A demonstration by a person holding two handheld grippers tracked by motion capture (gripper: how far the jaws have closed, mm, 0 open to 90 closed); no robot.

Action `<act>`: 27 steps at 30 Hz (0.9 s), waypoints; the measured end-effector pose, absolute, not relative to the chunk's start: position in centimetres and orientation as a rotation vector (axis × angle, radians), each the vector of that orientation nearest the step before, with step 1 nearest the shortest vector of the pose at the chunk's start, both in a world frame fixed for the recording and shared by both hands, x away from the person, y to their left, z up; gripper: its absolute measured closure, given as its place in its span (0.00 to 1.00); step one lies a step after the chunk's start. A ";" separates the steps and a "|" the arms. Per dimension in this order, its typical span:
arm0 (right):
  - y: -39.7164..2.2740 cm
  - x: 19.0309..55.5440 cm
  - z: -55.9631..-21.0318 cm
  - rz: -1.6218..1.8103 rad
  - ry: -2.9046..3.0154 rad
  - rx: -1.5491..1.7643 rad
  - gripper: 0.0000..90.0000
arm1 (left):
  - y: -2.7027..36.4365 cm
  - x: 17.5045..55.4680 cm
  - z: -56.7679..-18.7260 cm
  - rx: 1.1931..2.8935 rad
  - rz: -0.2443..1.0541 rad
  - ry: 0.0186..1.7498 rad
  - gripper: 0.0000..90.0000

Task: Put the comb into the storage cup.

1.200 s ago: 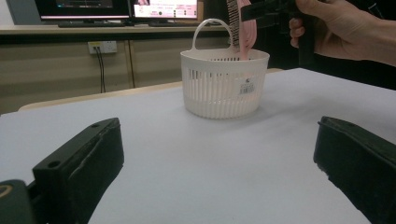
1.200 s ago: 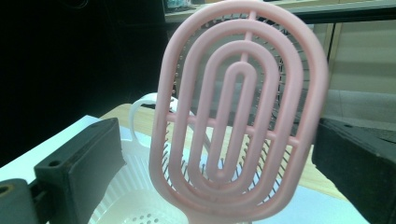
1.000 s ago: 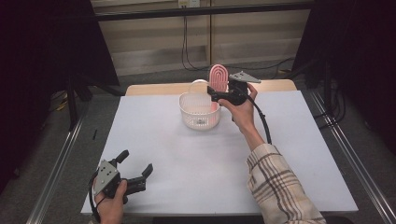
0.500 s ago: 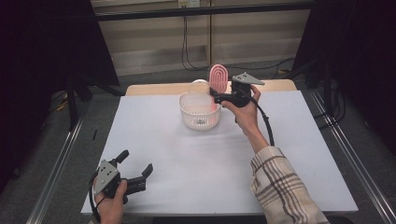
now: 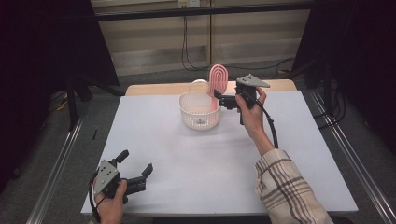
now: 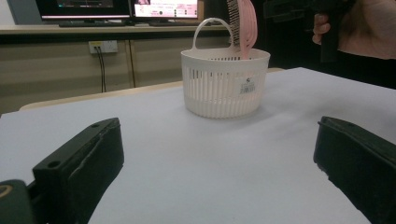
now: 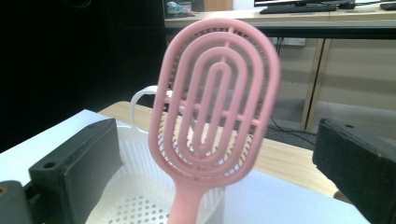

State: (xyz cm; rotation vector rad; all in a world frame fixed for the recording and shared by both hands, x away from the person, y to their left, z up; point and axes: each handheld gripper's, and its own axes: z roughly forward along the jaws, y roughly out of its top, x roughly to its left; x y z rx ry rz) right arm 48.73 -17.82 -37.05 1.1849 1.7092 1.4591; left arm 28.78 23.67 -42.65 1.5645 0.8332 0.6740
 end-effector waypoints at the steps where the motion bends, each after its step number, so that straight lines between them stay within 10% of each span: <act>1: -18.0 48.6 -37.0 1.466 1.707 1.190 0.01 | 23.7 28.8 -42.7 1.564 0.673 0.834 0.02; 27: -20.4 44.6 -37.6 1.439 1.680 1.135 0.00 | 23.6 28.8 -42.6 1.567 0.680 0.831 0.02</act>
